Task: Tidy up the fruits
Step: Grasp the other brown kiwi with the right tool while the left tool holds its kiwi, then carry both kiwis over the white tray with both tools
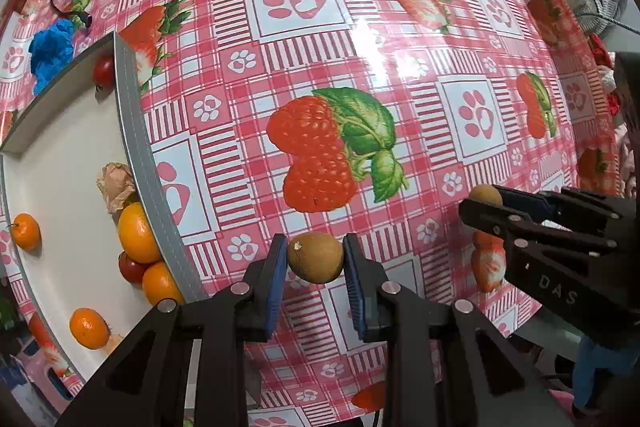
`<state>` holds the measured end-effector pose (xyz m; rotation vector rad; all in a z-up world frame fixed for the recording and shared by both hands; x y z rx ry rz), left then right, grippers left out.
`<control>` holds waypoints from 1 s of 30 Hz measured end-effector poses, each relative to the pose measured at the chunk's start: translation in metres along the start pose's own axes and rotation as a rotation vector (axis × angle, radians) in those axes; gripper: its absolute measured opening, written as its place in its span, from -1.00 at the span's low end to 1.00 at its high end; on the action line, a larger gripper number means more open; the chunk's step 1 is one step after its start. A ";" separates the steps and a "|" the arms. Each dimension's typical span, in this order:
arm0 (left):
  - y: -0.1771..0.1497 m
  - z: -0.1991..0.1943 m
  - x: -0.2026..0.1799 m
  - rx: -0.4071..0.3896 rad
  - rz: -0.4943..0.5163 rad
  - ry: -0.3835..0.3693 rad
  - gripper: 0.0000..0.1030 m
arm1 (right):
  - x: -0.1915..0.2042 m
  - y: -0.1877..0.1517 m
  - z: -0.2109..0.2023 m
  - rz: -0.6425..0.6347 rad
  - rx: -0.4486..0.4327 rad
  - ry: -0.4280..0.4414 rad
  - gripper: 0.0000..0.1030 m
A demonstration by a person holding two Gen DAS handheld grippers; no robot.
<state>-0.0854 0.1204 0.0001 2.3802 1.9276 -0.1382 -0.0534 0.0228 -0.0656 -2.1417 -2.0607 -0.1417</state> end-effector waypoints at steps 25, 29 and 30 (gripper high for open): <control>-0.040 -0.072 0.109 -0.119 -0.174 0.037 -0.40 | 0.114 0.008 -0.054 -0.195 -0.060 0.044 -0.45; -0.054 -0.076 0.141 -0.125 -0.234 0.057 -0.40 | 0.157 0.014 -0.049 -0.270 -0.055 0.050 -0.45; -0.056 -0.075 0.147 -0.125 -0.246 0.063 -0.40 | 0.166 0.014 -0.048 -0.285 -0.053 0.052 -0.45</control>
Point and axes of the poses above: each gripper's, at about its wrist camera, not at the fingertips, and z roughly the way its jaws point, x to its left, y to its top, the point moved 5 cm from there along z, roughly the way its jaws point, and after that the axes turned 4 degrees about z, right-handed, at the moved point
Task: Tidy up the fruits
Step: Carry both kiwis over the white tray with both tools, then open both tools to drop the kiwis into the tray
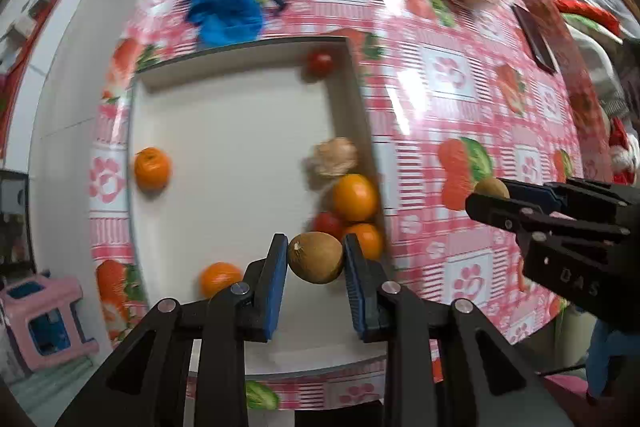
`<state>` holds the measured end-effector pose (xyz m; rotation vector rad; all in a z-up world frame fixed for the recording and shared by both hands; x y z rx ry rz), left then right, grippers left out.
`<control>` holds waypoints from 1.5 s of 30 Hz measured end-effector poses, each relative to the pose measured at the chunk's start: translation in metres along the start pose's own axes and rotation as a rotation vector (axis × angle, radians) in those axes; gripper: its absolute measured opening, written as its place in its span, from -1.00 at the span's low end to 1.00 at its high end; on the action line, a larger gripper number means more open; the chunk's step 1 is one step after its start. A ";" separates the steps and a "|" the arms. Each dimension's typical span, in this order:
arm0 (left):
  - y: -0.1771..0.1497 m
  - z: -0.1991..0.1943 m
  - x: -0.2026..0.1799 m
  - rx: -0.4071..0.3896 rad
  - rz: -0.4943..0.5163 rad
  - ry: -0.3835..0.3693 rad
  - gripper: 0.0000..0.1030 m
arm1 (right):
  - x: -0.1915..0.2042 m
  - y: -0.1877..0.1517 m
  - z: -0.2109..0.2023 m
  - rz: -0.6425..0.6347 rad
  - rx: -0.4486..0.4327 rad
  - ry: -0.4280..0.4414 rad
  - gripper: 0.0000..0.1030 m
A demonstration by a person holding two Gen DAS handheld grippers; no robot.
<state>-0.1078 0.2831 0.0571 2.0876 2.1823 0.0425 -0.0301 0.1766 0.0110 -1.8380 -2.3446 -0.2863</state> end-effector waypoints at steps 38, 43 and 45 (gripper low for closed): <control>-0.037 0.026 0.061 0.053 -0.118 0.045 0.53 | 0.107 0.008 0.065 -0.147 0.142 -0.014 -0.44; -0.037 0.020 0.065 0.052 -0.083 0.113 0.93 | 0.102 0.011 0.054 -0.149 0.130 -0.023 0.00; -0.042 0.014 0.065 0.042 -0.083 0.088 0.99 | 0.102 0.013 0.048 -0.137 0.115 -0.001 0.67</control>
Point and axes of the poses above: each gripper's, at about its wrist camera, not at the fingertips, and z roughly the way its jaws point, x to its left, y to its top, the point moved 5 cm from there along z, roughly the way its jaws point, and after that the axes turned 4 degrees about z, right-handed, at the moved point
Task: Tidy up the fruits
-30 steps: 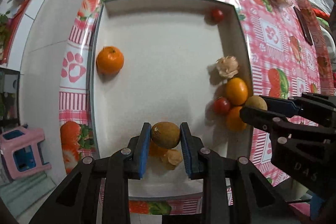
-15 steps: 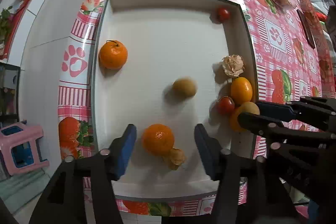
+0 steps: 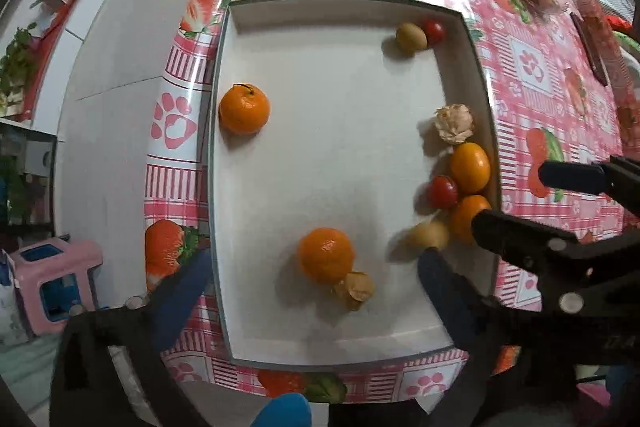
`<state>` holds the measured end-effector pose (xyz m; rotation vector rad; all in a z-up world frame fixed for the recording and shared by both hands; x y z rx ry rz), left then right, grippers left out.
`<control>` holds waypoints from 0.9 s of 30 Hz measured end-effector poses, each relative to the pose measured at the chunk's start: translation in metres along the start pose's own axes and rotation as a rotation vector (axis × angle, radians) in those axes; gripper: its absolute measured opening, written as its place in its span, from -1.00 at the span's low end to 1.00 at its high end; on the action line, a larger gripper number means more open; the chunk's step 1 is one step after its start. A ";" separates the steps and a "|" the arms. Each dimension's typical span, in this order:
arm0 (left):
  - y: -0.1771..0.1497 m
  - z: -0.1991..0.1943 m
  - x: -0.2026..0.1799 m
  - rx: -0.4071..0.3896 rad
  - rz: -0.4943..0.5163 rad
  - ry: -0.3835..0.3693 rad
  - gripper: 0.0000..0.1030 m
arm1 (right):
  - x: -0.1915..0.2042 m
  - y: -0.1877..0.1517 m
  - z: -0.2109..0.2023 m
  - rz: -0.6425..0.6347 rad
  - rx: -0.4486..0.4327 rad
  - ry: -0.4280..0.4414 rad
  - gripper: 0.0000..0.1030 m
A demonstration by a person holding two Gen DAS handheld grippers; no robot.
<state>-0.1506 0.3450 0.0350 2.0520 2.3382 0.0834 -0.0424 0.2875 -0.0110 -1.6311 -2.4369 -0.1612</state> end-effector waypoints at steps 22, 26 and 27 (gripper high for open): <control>-0.003 -0.021 -0.014 -0.011 0.050 0.021 0.99 | 0.015 0.003 -0.038 -0.069 -0.064 -0.110 0.69; -0.004 -0.023 -0.010 -0.014 0.041 0.029 0.99 | 0.017 0.004 -0.042 -0.091 -0.079 -0.127 0.69; -0.004 -0.023 -0.010 -0.015 0.040 0.030 0.99 | 0.018 0.004 -0.043 -0.095 -0.083 -0.131 0.69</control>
Point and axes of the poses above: each gripper's, at about its wrist camera, not at the fingertips, and z roughly the way its jaws point, x to its left, y to its top, the point moved 5 cm from there along z, roughly the way its jaws point, and after that the axes turned 4 degrees about z, right-handed, at the moved point
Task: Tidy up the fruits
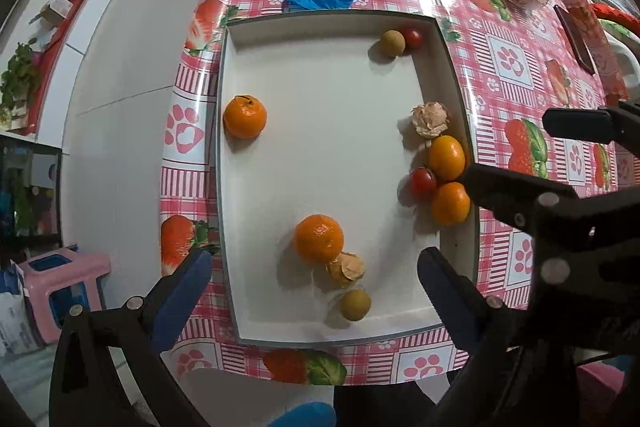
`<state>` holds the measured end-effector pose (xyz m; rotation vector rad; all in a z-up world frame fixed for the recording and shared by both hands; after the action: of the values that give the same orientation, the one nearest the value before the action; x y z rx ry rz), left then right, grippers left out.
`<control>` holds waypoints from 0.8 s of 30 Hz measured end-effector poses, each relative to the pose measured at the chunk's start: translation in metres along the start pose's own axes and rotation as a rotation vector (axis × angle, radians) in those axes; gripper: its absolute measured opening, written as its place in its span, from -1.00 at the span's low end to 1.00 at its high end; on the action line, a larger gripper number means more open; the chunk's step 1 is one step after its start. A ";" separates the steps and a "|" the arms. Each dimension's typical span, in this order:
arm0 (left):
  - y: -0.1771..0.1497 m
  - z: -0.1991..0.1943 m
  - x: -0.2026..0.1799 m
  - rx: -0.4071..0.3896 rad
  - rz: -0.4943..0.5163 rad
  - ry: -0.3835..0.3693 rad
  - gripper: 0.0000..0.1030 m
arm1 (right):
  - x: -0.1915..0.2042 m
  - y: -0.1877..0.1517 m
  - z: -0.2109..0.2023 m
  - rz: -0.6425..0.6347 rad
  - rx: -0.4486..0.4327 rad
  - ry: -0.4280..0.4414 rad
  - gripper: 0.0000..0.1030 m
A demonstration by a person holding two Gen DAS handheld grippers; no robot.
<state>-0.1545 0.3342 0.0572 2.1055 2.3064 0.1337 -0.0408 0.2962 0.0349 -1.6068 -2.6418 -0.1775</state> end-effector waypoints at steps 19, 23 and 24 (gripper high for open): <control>0.000 -0.003 -0.008 -0.016 0.047 0.015 0.99 | 0.004 0.002 -0.001 -0.041 -0.011 -0.025 0.69; 0.000 -0.003 -0.008 -0.015 0.048 0.018 0.99 | 0.004 0.001 -0.001 -0.042 -0.008 -0.025 0.69; 0.000 -0.003 -0.008 -0.015 0.048 0.018 0.99 | 0.004 0.001 -0.001 -0.043 -0.007 -0.026 0.69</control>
<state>-0.1541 0.3260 0.0598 2.1625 2.2578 0.1707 -0.0418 0.3000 0.0364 -1.5656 -2.6999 -0.1694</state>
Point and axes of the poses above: each gripper's, at about its wrist camera, not at the fingertips, and z roughly the way its jaws point, x to its left, y to its top, the point moved 5 cm from there along z, roughly the way its jaws point, and after that the axes turned 4 degrees about z, right-handed, at the moved point
